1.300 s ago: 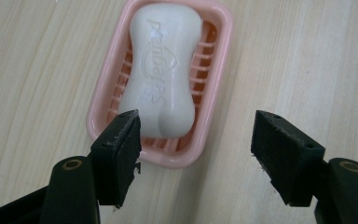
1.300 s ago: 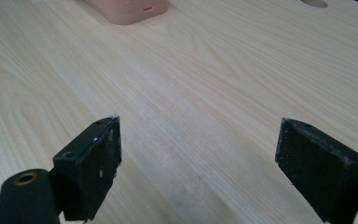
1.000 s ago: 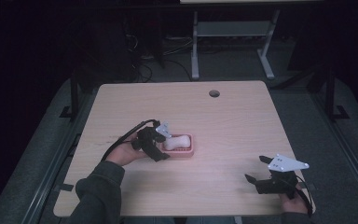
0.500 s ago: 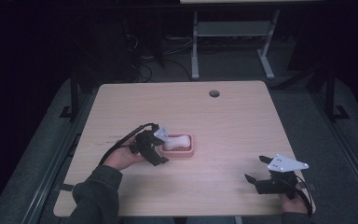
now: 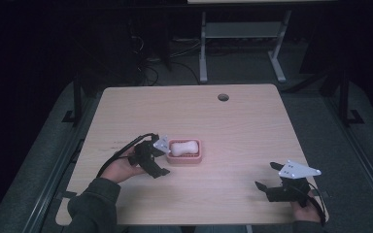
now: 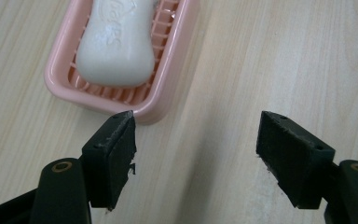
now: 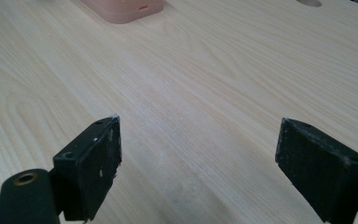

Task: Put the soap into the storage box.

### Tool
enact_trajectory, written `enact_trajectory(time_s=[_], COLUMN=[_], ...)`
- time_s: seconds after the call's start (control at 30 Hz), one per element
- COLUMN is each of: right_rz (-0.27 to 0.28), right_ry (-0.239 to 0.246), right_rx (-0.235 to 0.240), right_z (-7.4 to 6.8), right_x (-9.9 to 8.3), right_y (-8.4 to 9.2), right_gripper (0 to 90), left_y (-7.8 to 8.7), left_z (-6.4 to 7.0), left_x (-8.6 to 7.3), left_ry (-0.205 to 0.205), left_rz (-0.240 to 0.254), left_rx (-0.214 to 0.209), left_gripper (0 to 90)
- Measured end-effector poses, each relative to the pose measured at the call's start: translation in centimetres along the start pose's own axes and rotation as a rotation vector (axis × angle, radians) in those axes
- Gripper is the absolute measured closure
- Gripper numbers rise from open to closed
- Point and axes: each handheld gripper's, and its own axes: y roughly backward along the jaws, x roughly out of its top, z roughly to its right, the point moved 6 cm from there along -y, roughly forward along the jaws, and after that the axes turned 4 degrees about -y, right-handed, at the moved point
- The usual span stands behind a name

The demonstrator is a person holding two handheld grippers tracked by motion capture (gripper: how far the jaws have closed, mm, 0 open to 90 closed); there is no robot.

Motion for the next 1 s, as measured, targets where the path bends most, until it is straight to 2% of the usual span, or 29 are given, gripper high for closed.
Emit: enact_trajectory(time_s=[0.1,0.27,0.37,0.47,0.53,0.67,0.73,0.77,0.8,0.87,0.9,0.93,1.0], right_rz=[0.001,-0.001,-0.001,-0.003,-0.003,-0.001,-0.001,-0.001,-0.002,-0.004,-0.003,-0.003,-0.003], right_ry=[0.001,-0.018,-0.012,-0.012,-0.012,-0.013,-0.013,-0.013,-0.013,-0.014,-0.014,-0.014,-0.014], right_rx=[-0.001,-0.009,-0.011,-0.012,-0.012,-0.013,-0.014,-0.013,-0.012,-0.011,-0.011,-0.012,-0.011], right_z=[0.0,0.1,0.2,0.2,0.2,0.2,0.2,0.2,0.2,0.2,0.1,0.1,0.1], right_x=[0.0,0.0,0.0,0.0,0.0,0.0,0.0,0.0,0.0,0.0,0.0,0.0,0.0], right_y=[0.0,0.0,0.0,0.0,0.0,0.0,0.0,0.0,0.0,0.0,0.0,0.0,0.0], right_gripper=[13.6,13.6,13.6,13.6,13.6,13.6,13.6,13.6,13.6,13.6,13.6,13.6,13.6], left_y=[-0.1,-0.3,-0.2,-0.1,-0.1,0.1,0.1,0.1,0.1,0.2,0.2,0.3,0.4], left_z=[0.2,0.3,0.5,0.7,0.9,1.2,1.3,1.3,1.4,1.4,1.6,1.6,1.8], left_x=[-0.4,-1.4,-1.9,-2.5,-2.8,-3.4,-3.7,-3.9,-4.0,-4.4,-4.5,-4.6,-4.9], left_ry=[0.005,0.044,0.051,0.08,0.087,0.085,0.097,0.088,0.102,0.093,0.104,0.093,0.107], left_rz=[-0.001,0.004,0.007,0.008,0.008,0.009,0.009,0.005,0.01,0.003,0.005,0.002,0.01], left_rx=[-0.001,-0.014,-0.01,-0.031,-0.029,-0.021,-0.02,-0.018,-0.02,-0.012,-0.015,-0.01,-0.012], left_gripper=[27.4,26.3,26.1,25.9,25.9,25.8,25.8,25.8,25.8,25.5,25.5,25.5,25.5])
